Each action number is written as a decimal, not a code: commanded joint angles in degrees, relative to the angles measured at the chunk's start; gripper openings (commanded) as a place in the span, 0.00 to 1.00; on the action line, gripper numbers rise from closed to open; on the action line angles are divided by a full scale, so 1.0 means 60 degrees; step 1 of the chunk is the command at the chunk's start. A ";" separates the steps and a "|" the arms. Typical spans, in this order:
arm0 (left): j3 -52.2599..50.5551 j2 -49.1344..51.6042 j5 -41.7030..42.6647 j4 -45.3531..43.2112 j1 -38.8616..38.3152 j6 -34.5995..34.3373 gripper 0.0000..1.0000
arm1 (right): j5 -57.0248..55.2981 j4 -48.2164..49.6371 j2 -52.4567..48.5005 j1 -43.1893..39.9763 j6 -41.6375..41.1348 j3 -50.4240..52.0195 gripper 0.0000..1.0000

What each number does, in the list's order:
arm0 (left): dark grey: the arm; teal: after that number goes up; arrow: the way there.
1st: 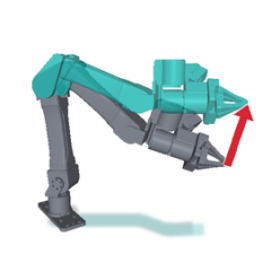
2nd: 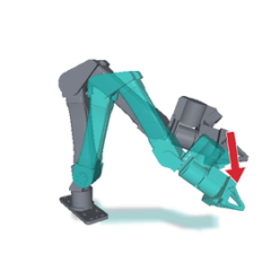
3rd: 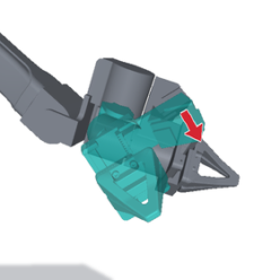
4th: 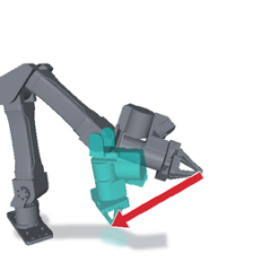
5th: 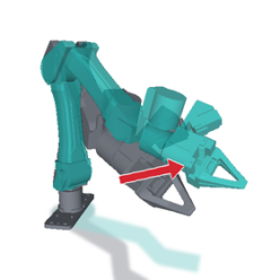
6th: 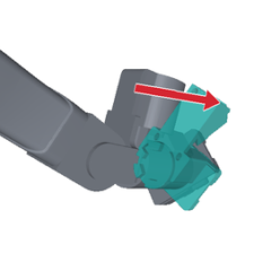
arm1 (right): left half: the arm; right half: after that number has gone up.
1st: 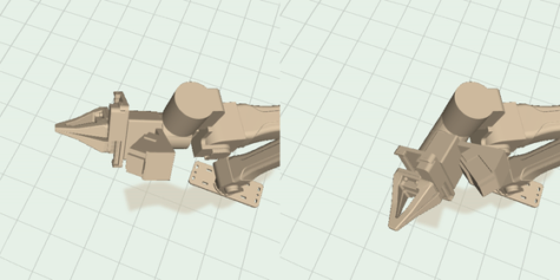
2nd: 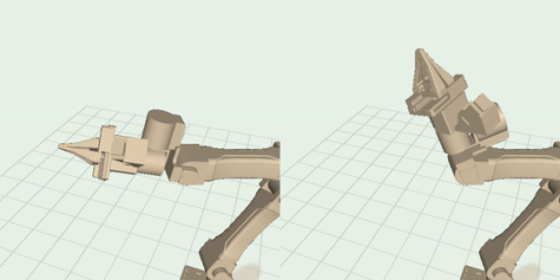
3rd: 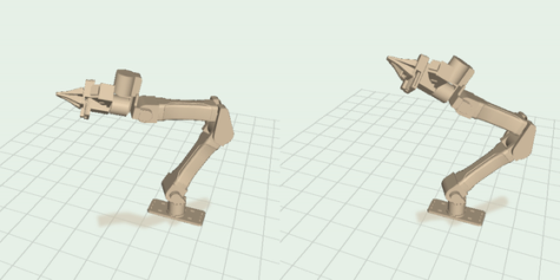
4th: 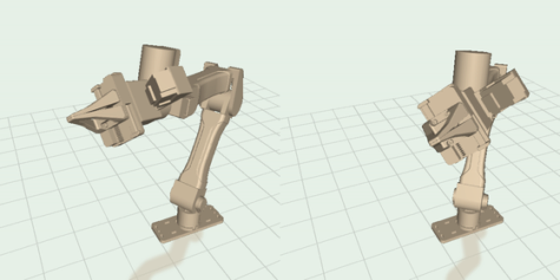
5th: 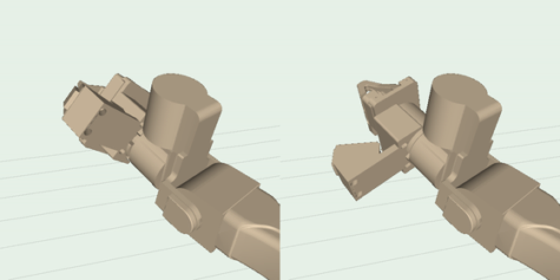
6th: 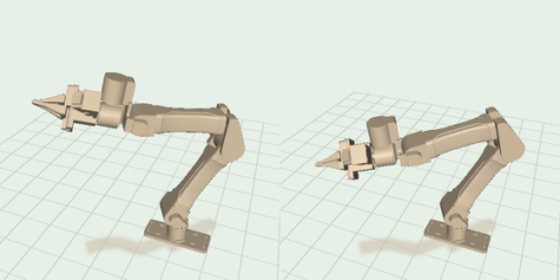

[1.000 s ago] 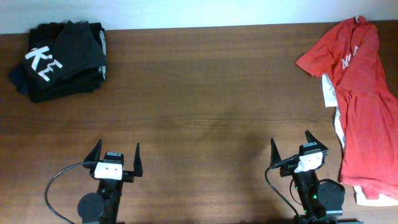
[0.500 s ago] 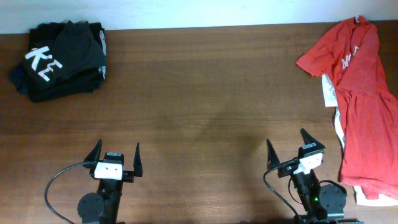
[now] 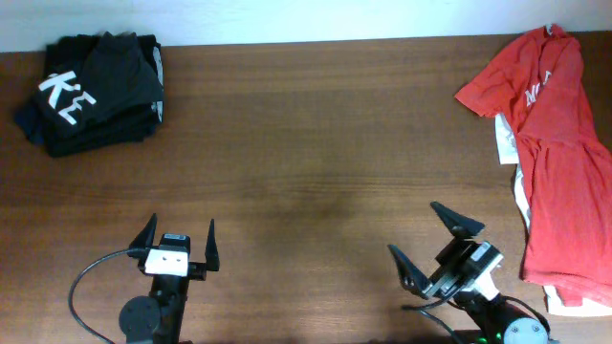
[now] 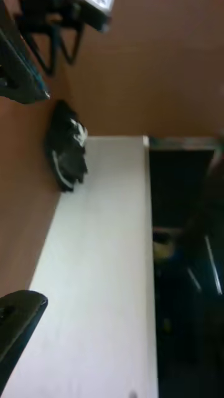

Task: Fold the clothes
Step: 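Reach the right gripper to the red T-shirt pile and grasp it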

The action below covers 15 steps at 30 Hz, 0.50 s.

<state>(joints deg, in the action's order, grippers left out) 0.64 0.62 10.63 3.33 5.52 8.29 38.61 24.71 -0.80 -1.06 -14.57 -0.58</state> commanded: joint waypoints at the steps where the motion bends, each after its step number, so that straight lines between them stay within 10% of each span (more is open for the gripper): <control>1: -0.0025 -0.0047 0.0004 0.0058 -0.0044 -0.0087 0.99 | -0.1803 0.0033 0.0015 0.0051 -0.0189 -0.0397 0.99; 8: -0.0025 -0.0047 0.0004 0.0058 -0.0044 -0.0087 0.99 | -0.4000 0.0036 -0.2076 0.0051 0.0222 -0.2167 0.99; 15: -0.0025 -0.0047 0.0004 0.0058 -0.0044 -0.0087 0.99 | -0.4554 -0.1038 -0.7610 0.0040 0.1898 -0.6863 0.99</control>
<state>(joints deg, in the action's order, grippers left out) 0.67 0.60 10.50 3.38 5.52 8.29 14.31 21.04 -36.58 -1.06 -5.72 -31.18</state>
